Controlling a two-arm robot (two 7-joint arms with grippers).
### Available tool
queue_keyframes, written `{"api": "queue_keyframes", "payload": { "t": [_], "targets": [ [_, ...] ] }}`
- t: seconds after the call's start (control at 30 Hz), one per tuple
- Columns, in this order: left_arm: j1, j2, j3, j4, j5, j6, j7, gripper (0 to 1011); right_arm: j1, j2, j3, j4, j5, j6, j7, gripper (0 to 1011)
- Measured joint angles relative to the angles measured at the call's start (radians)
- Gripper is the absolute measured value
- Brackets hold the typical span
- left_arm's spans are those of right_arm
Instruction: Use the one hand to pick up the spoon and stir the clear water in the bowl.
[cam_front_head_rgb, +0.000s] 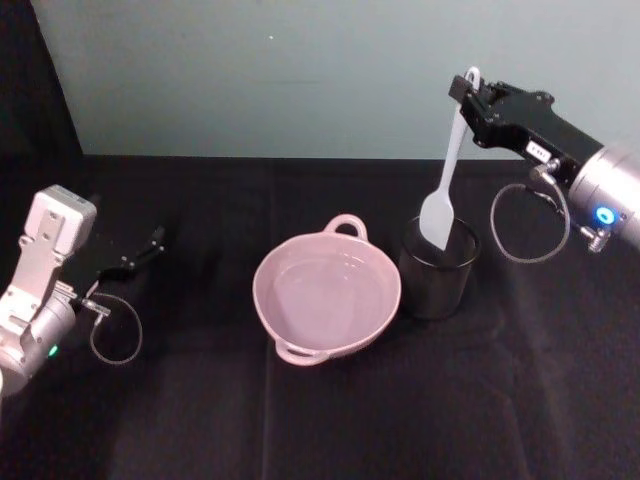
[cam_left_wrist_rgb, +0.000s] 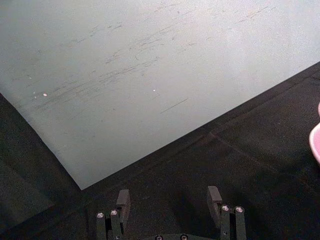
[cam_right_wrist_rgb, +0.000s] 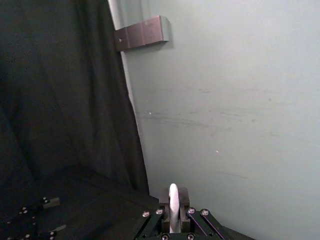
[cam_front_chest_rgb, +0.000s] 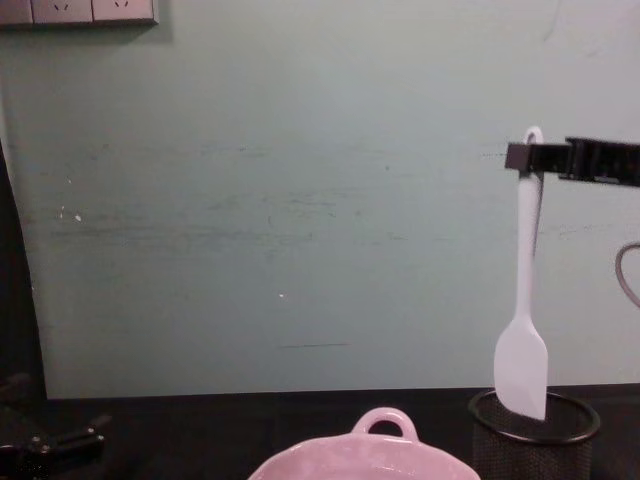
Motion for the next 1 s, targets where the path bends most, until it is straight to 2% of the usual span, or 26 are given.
{"api": "queue_keyframes", "payload": {
  "t": [0.2,1.0],
  "targets": [
    [0.0,0.0,0.0,0.0,0.0,0.0,0.0,1011,0.018,0.01,-0.003,-0.034,-0.015,0.039,0.003,109],
    [0.0,0.0,0.0,0.0,0.0,0.0,0.0,1011,0.014,0.008,-0.001,-0.028,-0.012,0.031,0.003,109]
  ]
}}
